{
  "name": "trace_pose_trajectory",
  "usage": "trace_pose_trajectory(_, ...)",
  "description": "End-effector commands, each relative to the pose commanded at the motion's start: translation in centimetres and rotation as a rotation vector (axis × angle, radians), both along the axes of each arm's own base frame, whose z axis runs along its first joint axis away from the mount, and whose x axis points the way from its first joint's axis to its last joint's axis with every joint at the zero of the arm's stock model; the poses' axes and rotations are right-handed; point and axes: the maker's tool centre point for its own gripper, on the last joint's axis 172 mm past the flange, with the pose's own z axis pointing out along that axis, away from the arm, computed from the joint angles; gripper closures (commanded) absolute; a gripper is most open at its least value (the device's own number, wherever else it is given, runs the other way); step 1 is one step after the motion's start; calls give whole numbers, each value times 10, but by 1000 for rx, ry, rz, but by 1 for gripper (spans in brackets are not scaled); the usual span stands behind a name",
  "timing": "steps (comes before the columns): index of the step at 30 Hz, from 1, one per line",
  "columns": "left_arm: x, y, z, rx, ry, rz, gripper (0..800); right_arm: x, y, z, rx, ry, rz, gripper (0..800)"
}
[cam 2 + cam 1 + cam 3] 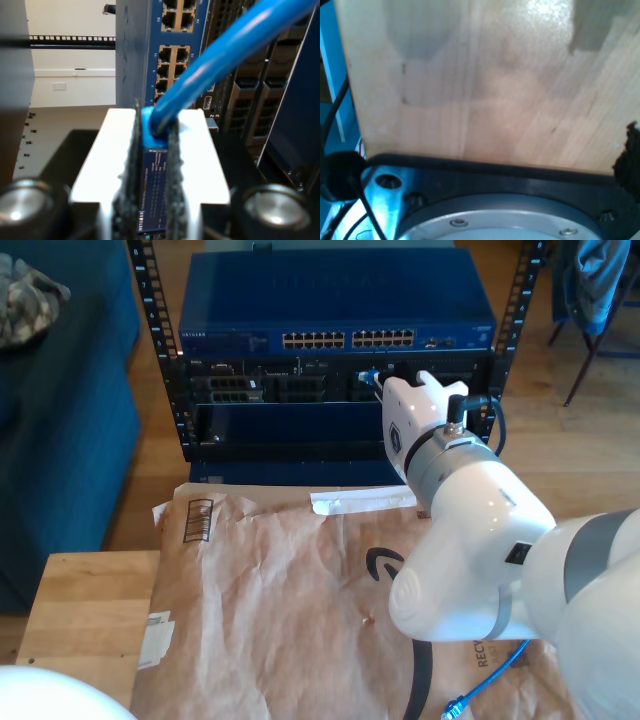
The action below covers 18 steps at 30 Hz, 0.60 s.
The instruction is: Grab the cable and plug it in
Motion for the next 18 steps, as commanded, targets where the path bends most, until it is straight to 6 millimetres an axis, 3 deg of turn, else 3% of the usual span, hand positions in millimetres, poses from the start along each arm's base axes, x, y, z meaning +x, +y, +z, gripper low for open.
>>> trace_pose_trajectory(2,0,0,0,0,0,0,0,4,-2,-7,13,-6,-19,800)
trace_pose_trajectory(11,0,0,0,0,0,0,0,41,7,-1,80,-116,-84,800)
trace_pose_trajectory(18,0,0,0,0,0,0,0,44,-24,0,99,-218,-187,800)
